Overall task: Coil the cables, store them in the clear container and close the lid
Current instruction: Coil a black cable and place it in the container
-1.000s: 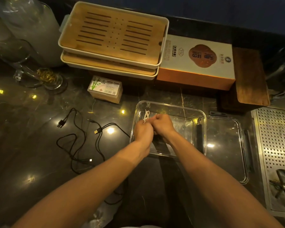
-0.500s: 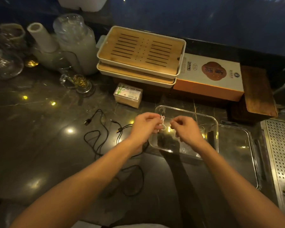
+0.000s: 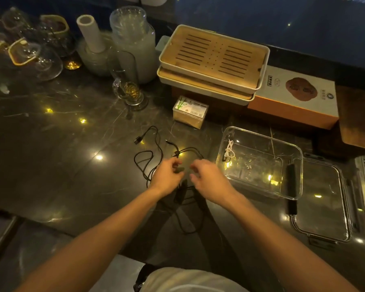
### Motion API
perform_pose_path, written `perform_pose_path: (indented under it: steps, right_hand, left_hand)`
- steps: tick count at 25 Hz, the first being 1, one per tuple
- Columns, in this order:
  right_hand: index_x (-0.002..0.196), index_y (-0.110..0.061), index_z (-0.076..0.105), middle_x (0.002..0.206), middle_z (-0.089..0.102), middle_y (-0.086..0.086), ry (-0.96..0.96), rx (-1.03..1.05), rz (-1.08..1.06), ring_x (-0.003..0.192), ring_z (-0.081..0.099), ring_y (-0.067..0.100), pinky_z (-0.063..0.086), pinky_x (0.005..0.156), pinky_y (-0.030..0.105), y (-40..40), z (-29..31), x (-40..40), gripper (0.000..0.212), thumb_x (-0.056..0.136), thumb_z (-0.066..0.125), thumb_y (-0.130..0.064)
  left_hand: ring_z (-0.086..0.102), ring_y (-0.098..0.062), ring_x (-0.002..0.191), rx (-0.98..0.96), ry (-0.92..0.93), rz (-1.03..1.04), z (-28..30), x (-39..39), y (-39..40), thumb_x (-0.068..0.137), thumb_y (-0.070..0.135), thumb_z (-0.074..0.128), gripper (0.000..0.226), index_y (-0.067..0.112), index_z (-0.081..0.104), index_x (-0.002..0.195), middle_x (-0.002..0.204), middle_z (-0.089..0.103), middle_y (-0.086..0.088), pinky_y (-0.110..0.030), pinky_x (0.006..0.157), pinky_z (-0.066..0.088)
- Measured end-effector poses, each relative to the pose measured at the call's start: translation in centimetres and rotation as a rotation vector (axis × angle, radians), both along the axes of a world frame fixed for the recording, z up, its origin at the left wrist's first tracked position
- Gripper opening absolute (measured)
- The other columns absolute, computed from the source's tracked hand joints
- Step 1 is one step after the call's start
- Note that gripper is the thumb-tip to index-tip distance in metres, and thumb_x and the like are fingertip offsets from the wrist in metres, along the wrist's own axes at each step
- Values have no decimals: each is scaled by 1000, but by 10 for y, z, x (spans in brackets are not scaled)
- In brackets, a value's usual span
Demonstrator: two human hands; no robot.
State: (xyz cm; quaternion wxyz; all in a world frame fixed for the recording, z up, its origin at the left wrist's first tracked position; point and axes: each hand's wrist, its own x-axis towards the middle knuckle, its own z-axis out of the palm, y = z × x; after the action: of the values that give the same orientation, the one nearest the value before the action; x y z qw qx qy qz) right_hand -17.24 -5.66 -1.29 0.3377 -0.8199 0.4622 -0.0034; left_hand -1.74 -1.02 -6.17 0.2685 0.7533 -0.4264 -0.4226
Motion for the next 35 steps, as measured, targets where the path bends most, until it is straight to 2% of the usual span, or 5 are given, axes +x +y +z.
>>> perform_pose_path:
  steps: [7,18,27,32,35]
  right_hand:
    - [124,-9,60,125,58,15,506,-25,244,111,65,37,51,90,44,9,-29,7,27,100,52,-19]
    - [111,-7,63,111,57,6,21,-521,66,98,55,20,52,77,32,-59,47,-1,14,101,57,-15]
    - [105,-10,63,108,57,-1,-370,-490,-242,95,55,10,49,81,19,-77,124,-44,7,103,58,-14]
    - [102,-11,71,104,74,10,-863,153,-526,105,72,24,57,98,39,-77,142,-70,8,99,63,-11]
    - [96,-9,69,87,67,6,-1183,432,-626,84,67,19,58,92,37,-74,145,-87,8,99,61,-8]
  left_hand:
    - [61,-16,118,7,-29,-26,-21,13,8,86,9,74,41,12,65,126,126,64,-3,-28,102,49]
    - [48,-26,126,-105,-347,-83,-22,26,4,93,7,63,40,16,61,132,134,58,-5,-33,105,38]
    - [46,-24,125,-107,-355,-99,11,6,-22,90,30,67,43,24,59,133,129,55,-3,-39,105,36]
    - [62,-9,98,-193,0,-77,46,-18,-43,100,34,57,24,20,68,117,108,63,2,-28,88,52]
    - [64,-12,77,-180,338,118,61,-27,-51,103,23,54,18,16,69,111,85,67,1,-26,72,52]
